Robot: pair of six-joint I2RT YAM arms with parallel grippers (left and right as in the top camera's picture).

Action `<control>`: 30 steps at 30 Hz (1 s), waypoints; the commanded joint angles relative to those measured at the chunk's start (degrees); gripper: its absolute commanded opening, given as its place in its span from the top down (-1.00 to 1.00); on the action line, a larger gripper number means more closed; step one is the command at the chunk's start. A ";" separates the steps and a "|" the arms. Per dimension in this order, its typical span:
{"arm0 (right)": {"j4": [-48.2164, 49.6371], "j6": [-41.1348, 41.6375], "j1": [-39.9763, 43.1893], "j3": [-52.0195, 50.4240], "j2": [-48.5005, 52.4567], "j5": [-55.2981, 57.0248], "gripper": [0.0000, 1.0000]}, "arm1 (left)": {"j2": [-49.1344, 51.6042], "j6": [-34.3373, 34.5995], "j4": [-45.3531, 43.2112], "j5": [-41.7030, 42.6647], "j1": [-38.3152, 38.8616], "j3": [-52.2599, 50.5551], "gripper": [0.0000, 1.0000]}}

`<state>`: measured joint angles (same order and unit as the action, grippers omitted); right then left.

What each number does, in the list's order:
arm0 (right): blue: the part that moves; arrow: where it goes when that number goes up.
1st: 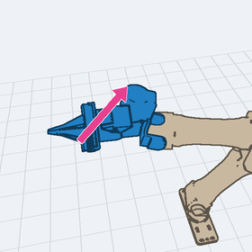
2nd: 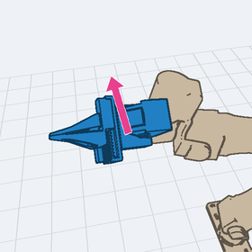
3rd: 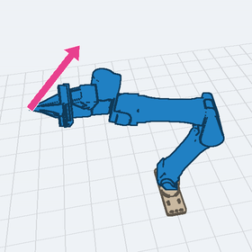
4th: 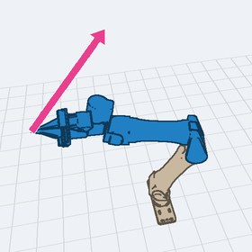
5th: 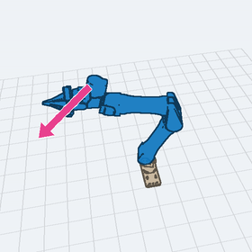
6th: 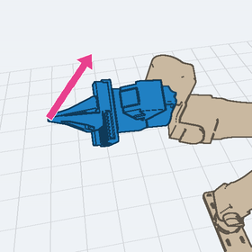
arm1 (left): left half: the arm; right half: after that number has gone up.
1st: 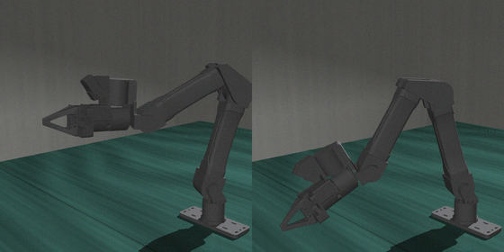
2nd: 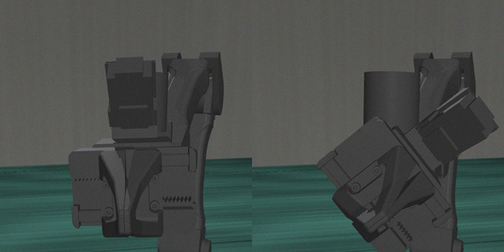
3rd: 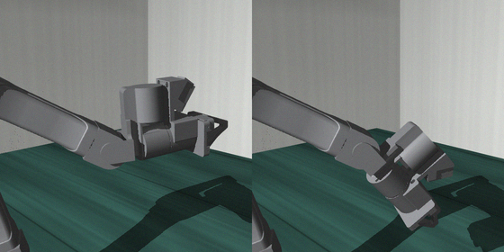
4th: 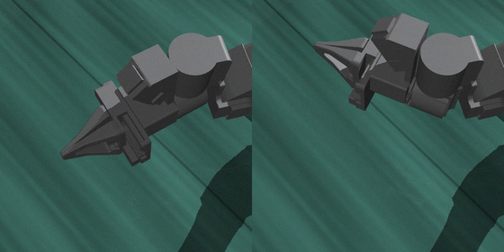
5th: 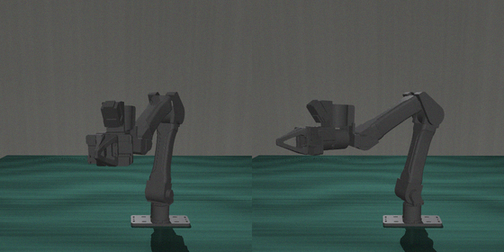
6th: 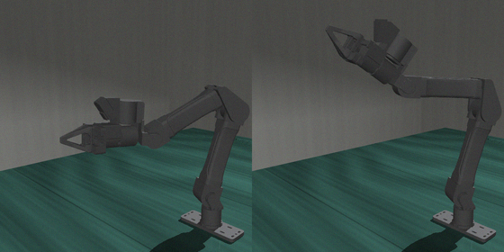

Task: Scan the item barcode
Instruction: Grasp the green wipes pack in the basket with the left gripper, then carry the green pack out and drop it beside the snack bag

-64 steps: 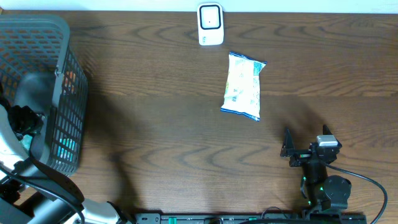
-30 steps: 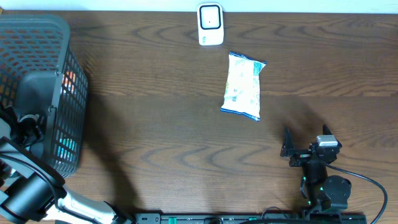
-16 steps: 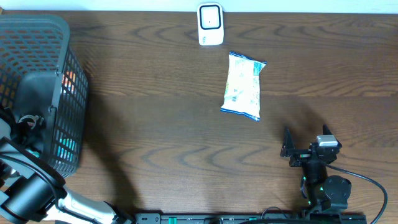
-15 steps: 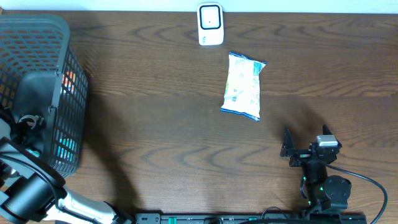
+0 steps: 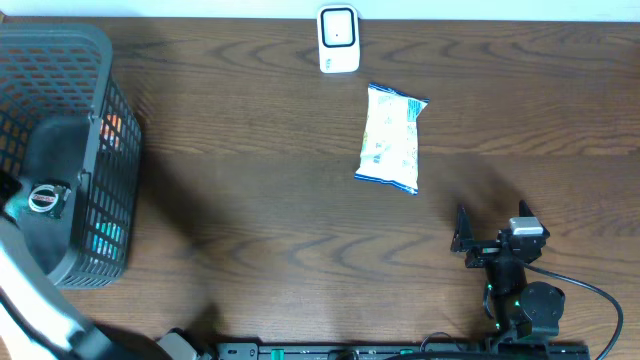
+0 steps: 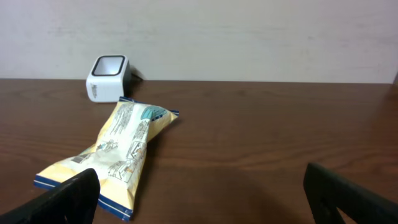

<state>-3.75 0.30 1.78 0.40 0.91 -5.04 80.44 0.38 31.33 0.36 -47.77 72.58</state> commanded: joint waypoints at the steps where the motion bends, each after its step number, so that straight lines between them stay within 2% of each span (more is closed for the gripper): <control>1: -0.28 -0.79 -0.33 -0.09 -0.15 0.39 -0.99 | -8.37 15.13 -3.78 17.73 0.35 0.57 0.86; 2: -0.28 -0.79 -0.33 -0.09 -0.15 0.39 -0.98 | -11.50 24.70 -6.05 25.79 0.76 0.57 0.86; 4: -0.28 -0.79 -0.33 -0.09 -0.15 0.39 -0.99 | -13.97 35.98 -7.69 30.97 2.60 0.57 0.86; 7: -0.28 -0.79 -0.33 -0.09 -0.15 0.39 -0.99 | -15.61 41.99 -11.56 34.93 7.72 0.57 0.85; 9: -0.28 -0.79 -0.33 -0.09 -0.15 0.39 -0.98 | -16.24 41.92 -15.50 37.31 12.37 0.57 0.85; 14: -0.28 -0.79 -0.33 -0.09 -0.15 0.39 -0.98 | -16.48 41.05 -26.10 37.31 24.17 0.57 0.85; 17: -0.28 -0.79 -0.33 -0.09 -0.15 0.39 -0.98 | -16.48 39.26 -29.22 36.11 29.79 0.57 0.85; 23: -0.28 -0.79 -0.33 -0.09 -0.15 0.39 -0.99 | -13.64 34.88 -20.94 30.97 41.94 0.50 0.85; 26: -0.28 -0.79 -0.33 -0.09 -0.15 0.39 -0.99 | -9.25 32.37 -15.87 26.49 49.22 0.50 0.85; 30: -0.28 -0.79 -0.33 -0.09 -0.15 0.39 -0.99 | -0.94 29.75 -15.43 21.94 58.47 0.50 0.86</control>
<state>-3.77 0.32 1.78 0.40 0.91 -5.04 74.22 34.11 16.27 27.55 5.32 72.66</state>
